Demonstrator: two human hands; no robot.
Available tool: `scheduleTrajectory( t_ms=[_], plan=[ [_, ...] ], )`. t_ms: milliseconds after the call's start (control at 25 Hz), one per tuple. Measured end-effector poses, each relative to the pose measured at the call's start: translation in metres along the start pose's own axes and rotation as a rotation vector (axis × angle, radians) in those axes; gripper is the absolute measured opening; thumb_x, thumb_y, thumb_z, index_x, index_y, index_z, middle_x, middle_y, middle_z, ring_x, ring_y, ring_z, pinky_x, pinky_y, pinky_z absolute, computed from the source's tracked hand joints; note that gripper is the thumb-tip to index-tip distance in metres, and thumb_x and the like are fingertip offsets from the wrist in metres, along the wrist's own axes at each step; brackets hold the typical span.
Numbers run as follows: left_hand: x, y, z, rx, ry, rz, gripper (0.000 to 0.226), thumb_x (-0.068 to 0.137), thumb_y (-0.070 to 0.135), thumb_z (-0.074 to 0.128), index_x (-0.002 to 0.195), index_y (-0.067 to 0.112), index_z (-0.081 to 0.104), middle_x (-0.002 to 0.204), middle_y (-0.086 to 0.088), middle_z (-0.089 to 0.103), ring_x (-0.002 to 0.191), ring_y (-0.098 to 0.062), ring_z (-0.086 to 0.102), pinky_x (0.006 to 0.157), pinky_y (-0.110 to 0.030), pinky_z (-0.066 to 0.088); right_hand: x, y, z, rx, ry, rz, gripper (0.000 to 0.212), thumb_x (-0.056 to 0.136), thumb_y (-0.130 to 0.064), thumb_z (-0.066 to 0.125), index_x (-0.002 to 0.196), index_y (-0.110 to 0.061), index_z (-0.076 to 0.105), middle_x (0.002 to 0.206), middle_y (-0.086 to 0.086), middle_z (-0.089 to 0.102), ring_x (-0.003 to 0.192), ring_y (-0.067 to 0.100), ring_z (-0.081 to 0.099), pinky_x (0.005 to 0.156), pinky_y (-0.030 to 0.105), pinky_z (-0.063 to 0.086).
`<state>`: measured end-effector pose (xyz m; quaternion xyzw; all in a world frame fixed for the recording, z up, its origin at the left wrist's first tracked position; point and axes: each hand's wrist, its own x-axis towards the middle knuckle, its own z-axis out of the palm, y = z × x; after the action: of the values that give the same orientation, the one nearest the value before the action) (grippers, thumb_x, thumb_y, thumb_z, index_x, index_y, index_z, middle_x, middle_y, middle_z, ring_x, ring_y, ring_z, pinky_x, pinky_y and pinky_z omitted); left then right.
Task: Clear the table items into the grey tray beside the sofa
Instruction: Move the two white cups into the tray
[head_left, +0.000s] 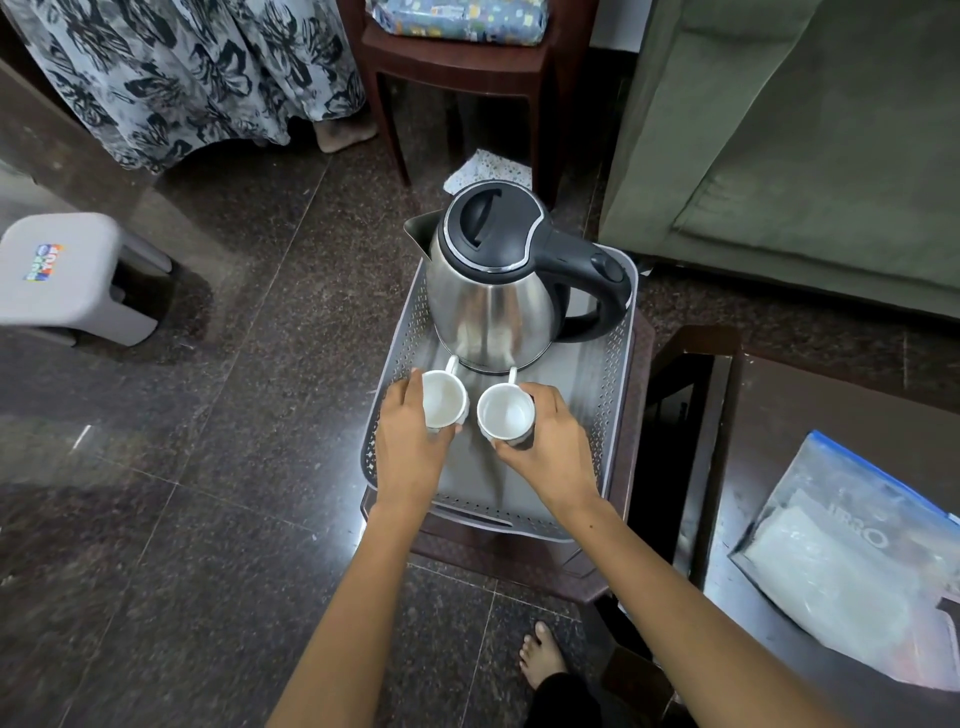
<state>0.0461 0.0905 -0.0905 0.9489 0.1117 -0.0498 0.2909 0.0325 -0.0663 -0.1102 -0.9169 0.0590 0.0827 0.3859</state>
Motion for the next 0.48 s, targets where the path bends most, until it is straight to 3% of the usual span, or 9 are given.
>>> scheduleTrajectory(
  t_ms=[280,480],
  plan=[
    [-0.006,0.004,0.002,-0.010,0.023,-0.018,0.081,0.069,0.010,0.081,0.138,0.002,0.040,0.131,-0.020,0.049,0.117,-0.036,0.050,0.096,-0.040,0.042,-0.002,0.002,0.001,-0.030,0.007,-0.019,0.064,0.070,-0.033,0.077,0.125,-0.017,0.047,0.124,0.001,0.055,0.098,0.029,0.062,0.072,0.037,0.050],
    [-0.041,0.015,0.002,-0.031,0.120,-0.008,0.080,0.072,0.007,0.077,0.140,0.005,0.035,0.140,-0.016,0.039,0.130,-0.032,0.038,0.108,-0.037,0.033,-0.016,0.006,-0.016,-0.003,-0.008,-0.034,0.072,0.073,-0.031,0.077,0.134,-0.014,0.042,0.133,0.001,0.052,0.114,0.023,0.056,0.084,0.034,0.049]
  ],
)
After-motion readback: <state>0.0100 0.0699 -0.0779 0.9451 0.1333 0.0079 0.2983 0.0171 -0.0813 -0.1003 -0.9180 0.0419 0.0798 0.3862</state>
